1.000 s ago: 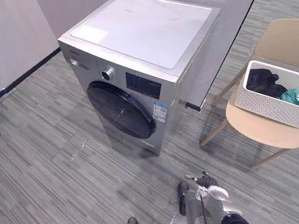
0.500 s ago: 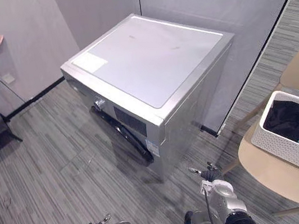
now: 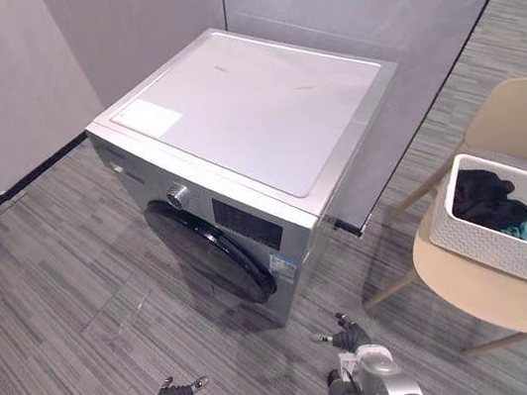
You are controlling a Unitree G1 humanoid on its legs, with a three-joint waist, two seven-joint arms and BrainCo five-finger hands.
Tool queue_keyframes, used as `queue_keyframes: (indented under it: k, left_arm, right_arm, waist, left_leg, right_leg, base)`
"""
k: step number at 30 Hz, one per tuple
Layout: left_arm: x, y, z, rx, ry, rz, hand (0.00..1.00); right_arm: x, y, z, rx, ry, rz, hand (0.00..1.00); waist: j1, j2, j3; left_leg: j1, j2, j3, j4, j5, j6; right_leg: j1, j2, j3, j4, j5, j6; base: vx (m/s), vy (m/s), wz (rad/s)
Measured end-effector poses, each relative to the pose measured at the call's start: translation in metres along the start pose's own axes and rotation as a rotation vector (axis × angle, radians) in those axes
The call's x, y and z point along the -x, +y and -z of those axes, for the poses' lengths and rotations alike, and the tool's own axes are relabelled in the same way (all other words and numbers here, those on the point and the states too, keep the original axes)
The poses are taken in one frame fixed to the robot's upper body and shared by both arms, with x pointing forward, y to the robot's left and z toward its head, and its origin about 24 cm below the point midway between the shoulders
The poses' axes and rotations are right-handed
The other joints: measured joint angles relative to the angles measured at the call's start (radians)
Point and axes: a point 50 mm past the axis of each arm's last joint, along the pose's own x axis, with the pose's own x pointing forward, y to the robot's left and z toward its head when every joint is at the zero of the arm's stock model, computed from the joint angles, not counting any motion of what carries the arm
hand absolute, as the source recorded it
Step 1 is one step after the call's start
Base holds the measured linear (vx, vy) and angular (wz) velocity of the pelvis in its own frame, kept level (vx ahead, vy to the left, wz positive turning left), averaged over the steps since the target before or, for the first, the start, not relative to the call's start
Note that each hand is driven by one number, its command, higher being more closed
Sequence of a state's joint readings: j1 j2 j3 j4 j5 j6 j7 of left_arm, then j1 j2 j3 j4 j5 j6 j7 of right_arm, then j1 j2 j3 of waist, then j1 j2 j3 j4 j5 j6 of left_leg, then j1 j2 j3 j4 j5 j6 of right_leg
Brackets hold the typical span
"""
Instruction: Pick up the laundry basket with both hands and put the clothes into the washing machine.
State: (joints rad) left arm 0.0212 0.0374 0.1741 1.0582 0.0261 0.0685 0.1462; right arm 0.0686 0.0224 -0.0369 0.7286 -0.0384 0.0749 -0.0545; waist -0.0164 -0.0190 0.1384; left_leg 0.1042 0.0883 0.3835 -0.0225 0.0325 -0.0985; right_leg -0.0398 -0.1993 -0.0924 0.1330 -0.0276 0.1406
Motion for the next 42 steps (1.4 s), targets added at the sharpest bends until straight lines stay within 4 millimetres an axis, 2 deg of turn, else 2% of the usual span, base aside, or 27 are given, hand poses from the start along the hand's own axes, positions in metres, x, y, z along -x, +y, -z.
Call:
queue_keyframes:
  k: [2, 6, 9, 11, 12, 16, 19, 25, 27, 30, 32, 35, 40, 42]
  left_arm:
    - [0.000, 0.000, 0.000, -0.012, -0.001, 0.001, 0.00]
    - [-0.001, 0.001, -0.003, -0.023, -0.010, -0.002, 0.00]
    - [-0.002, 0.003, -0.008, -0.026, -0.021, -0.007, 0.00]
    - [-0.003, 0.004, -0.013, -0.036, -0.032, -0.010, 0.00]
    - [-0.003, 0.005, -0.015, -0.041, -0.039, -0.011, 0.00]
    - [-0.004, 0.002, -0.028, -0.038, -0.069, -0.010, 0.00]
    - [-0.004, 0.000, -0.038, -0.033, -0.100, -0.009, 0.00]
    - [-0.004, 0.000, -0.049, -0.014, -0.128, -0.025, 0.00]
    - [-0.004, 0.000, -0.054, -0.011, -0.140, -0.028, 0.00]
    - [-0.004, 0.000, -0.058, 0.007, -0.147, -0.043, 0.00]
    - [-0.005, 0.002, -0.057, 0.021, -0.141, -0.057, 0.00]
    - [-0.005, 0.003, -0.056, 0.017, -0.132, -0.065, 0.00]
    - [-0.005, 0.006, -0.057, 0.013, -0.128, -0.071, 0.00]
    - [-0.005, 0.009, -0.057, 0.008, -0.126, -0.078, 0.00]
  right_arm:
    - [0.000, 0.004, -0.002, 0.060, -0.007, -0.040, 0.00]
    - [-0.004, 0.018, -0.021, 0.219, -0.069, -0.150, 0.00]
    - [-0.002, 0.046, -0.038, 0.331, -0.134, -0.295, 0.00]
    - [0.003, 0.070, -0.059, 0.357, -0.214, -0.413, 0.00]
    - [0.004, 0.082, -0.071, 0.367, -0.248, -0.458, 0.00]
    - [0.008, 0.105, -0.109, 0.353, -0.339, -0.550, 0.00]
    - [0.015, 0.122, -0.147, 0.328, -0.430, -0.609, 0.00]
    - [0.033, 0.146, -0.183, 0.254, -0.540, -0.691, 0.00]
    - [0.037, 0.149, -0.194, 0.247, -0.574, -0.690, 0.00]
    - [0.048, 0.141, -0.222, 0.168, -0.689, -0.628, 0.00]
    - [0.060, 0.134, -0.248, 0.117, -0.800, -0.582, 0.00]
    - [0.073, 0.128, -0.263, 0.070, -0.884, -0.554, 0.00]
    - [0.099, 0.124, -0.262, 0.020, -0.991, -0.604, 0.00]
    - [0.107, 0.113, -0.247, -0.019, -1.011, -0.612, 0.00]
  waist:
    - [0.001, -0.001, 0.000]
    - [0.008, -0.010, 0.005]
    - [0.018, -0.023, 0.018]
    - [0.028, -0.033, 0.027]
    - [0.030, -0.037, 0.036]
    - [0.054, -0.039, 0.075]
    - [0.070, -0.042, 0.114]
    - [0.081, -0.047, 0.155]
    - [0.088, -0.050, 0.173]
    - [0.096, -0.052, 0.186]
    - [0.090, -0.055, 0.187]
    - [0.078, -0.055, 0.188]
    - [0.065, -0.066, 0.194]
    - [0.055, -0.076, 0.198]
  left_leg:
    - [0.001, -0.003, 0.000, -0.014, 0.006, 0.001]
    - [-0.015, -0.015, -0.001, -0.048, 0.027, 0.008]
    - [-0.025, -0.022, -0.031, -0.054, 0.032, 0.010]
    - [-0.044, -0.025, -0.060, -0.054, 0.037, 0.016]
    - [-0.055, -0.026, -0.077, -0.055, 0.042, 0.017]
    - [-0.076, -0.025, -0.103, -0.055, 0.054, 0.019]
    - [-0.087, -0.024, -0.115, -0.055, 0.061, 0.020]
    - [-0.103, -0.023, -0.137, -0.054, 0.063, 0.018]
    - [-0.104, -0.023, -0.136, -0.054, 0.063, 0.018]
    - [-0.113, -0.022, -0.138, -0.054, 0.064, 0.018]
    - [-0.126, -0.021, -0.136, -0.054, 0.066, 0.017]
    - [-0.127, -0.020, -0.134, -0.054, 0.067, 0.017]
    - [-0.122, -0.016, -0.116, -0.054, 0.066, 0.016]
    - [-0.121, -0.012, -0.104, -0.054, 0.064, 0.014]
  right_leg:
    - [-0.006, 0.001, 0.004, -0.012, 0.012, 0.002]
    - [-0.035, 0.003, 0.025, -0.033, 0.040, 0.002]
    - [-0.032, 0.003, 0.023, -0.062, 0.062, 0.003]
    - [-0.032, 0.002, 0.007, -0.077, 0.070, 0.001]
    - [-0.032, 0.000, -0.007, -0.078, 0.072, 0.000]
    - [-0.030, -0.001, -0.029, -0.076, 0.076, -0.002]
    - [-0.032, 0.000, -0.041, -0.077, 0.079, 0.001]
    - [-0.032, 0.001, -0.061, -0.078, 0.078, 0.000]
    - [-0.033, 0.001, -0.060, -0.078, 0.078, 0.000]
    - [-0.041, 0.001, -0.055, -0.075, 0.078, 0.000]
    - [-0.059, 0.001, -0.050, -0.071, 0.079, 0.000]
    - [-0.062, 0.002, -0.044, -0.070, 0.079, 0.000]
    - [-0.068, 0.006, -0.018, -0.068, 0.079, 0.000]
    - [-0.079, 0.010, -0.003, -0.061, 0.079, 0.000]
  base:
    - [-0.06, 0.015, -0.08]
    - [-0.07, 0.018, -0.11]
    - [-0.05, 0.004, 0.03]
    - [-0.03, -0.006, 0.24]
    - [-0.02, -0.010, 0.32]
    - [-0.02, -0.004, 0.22]
    - [-0.02, 0.004, 0.13]
    - [0.01, 0.001, 0.10]
    - [0.00, 0.000, 0.00]
    - [0.00, 0.003, 0.01]
    - [0.00, 0.003, -0.02]
    - [0.00, 0.001, -0.02]
    - [-0.01, 0.002, -0.09]
    - [-0.02, -0.007, -0.17]
